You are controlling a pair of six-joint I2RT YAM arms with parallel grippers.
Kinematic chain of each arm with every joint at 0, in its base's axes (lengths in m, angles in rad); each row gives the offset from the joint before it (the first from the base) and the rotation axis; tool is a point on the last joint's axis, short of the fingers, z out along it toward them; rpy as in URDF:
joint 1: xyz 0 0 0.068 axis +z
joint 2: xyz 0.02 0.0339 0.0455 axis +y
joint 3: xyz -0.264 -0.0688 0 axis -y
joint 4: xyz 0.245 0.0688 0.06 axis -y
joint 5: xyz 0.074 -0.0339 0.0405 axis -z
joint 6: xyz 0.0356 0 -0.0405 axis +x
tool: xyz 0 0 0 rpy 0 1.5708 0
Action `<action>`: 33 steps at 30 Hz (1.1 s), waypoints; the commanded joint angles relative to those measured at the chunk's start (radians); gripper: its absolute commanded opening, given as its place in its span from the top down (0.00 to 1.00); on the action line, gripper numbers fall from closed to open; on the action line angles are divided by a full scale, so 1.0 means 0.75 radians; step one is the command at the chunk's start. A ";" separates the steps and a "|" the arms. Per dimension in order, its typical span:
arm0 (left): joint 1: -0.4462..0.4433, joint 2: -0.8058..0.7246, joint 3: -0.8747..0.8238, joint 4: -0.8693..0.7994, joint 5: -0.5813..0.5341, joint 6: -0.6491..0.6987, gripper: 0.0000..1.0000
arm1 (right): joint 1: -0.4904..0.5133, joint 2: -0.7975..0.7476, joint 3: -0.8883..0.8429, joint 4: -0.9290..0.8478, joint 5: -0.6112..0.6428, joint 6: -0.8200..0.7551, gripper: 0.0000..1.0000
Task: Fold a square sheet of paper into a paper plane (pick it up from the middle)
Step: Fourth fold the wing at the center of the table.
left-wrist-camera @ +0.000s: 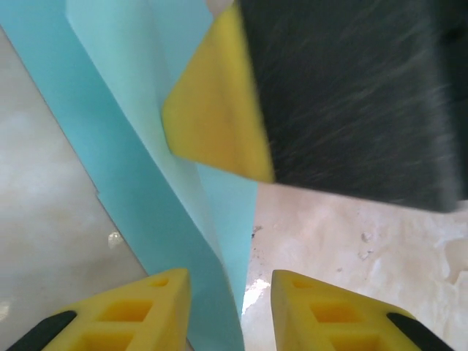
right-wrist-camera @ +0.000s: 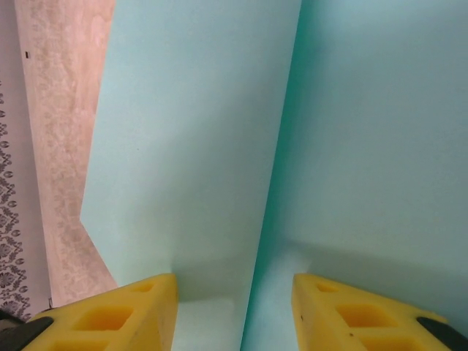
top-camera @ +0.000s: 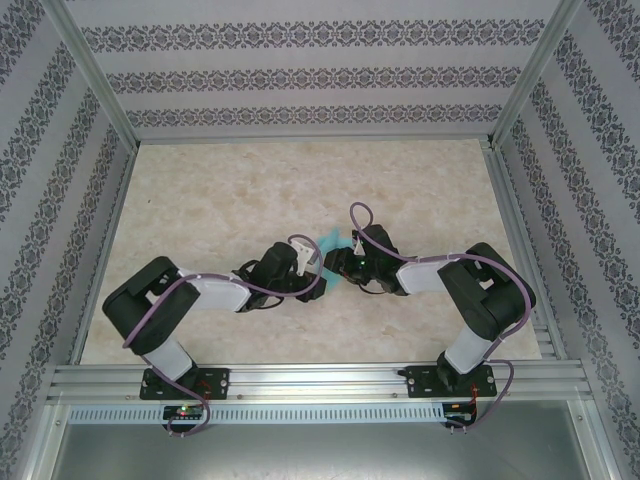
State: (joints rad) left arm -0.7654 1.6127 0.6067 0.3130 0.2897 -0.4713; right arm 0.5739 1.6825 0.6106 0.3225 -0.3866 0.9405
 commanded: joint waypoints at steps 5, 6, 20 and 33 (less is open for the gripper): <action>0.055 -0.207 -0.022 -0.165 -0.141 -0.020 0.60 | 0.005 0.010 0.040 -0.238 0.162 -0.035 0.55; 0.070 -0.211 -0.021 -0.170 -0.149 -0.054 0.60 | 0.008 0.011 0.044 -0.256 0.175 -0.032 0.55; 0.143 -0.015 0.075 -0.106 0.005 -0.358 0.77 | 0.053 0.039 0.142 -0.517 0.278 -0.053 0.55; 0.192 0.162 0.112 0.095 0.253 -0.496 0.77 | 0.066 0.076 0.143 -0.496 0.261 -0.035 0.56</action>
State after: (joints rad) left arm -0.6285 1.7233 0.6708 0.3012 0.4263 -0.8062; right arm 0.6094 1.6882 0.7376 0.0444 -0.2356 0.9211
